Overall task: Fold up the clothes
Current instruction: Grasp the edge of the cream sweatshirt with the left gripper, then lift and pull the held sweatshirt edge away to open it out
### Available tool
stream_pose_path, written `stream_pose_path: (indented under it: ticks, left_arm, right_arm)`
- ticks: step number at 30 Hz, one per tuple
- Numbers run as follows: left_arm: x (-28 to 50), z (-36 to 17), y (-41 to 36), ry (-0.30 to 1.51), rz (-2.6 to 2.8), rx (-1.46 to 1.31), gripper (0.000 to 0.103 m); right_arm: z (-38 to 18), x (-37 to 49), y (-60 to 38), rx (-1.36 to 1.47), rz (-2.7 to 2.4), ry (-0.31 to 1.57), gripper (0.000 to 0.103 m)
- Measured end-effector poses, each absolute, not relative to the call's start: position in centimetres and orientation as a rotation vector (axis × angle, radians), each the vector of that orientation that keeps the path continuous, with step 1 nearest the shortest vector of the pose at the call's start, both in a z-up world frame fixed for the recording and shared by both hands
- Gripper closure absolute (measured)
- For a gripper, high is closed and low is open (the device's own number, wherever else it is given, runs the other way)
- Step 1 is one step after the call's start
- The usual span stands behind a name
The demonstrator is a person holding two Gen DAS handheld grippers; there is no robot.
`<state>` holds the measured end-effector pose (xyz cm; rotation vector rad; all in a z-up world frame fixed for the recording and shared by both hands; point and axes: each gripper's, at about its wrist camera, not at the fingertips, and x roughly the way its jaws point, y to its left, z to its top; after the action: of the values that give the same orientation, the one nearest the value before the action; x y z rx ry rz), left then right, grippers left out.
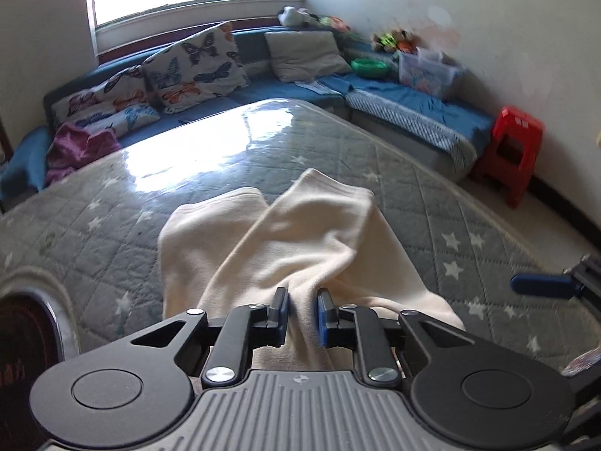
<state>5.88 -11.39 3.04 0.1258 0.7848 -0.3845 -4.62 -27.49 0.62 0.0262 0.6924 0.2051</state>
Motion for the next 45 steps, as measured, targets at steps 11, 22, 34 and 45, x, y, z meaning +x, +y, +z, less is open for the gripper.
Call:
stream_pose_path:
  ticks: [11,22,34,45]
  left_arm:
    - [4.5,3.8,-9.1,0.752,-0.337,0.140,0.076]
    - [6.5,2.5,-14.2,0.716,-0.412,0.356,0.054]
    - [7.4,4.2,-8.0,0.709,-0.314,0.090,0.092]
    - [4.7,5.3,-1.8,0.654,-0.171,0.011,0.092]
  right_arm:
    - [0.1,-3.7,-26.9,0.021,0.233,0.694,0.006]
    - [0.1,-3.3,-27.6,0.039,0.224,0.691,0.009]
    - [0.0,-2.2,-27.9,0.041,0.232,0.683,0.011]
    - [-1.5,3.0,-26.3,0.045,0.282,0.751,0.035]
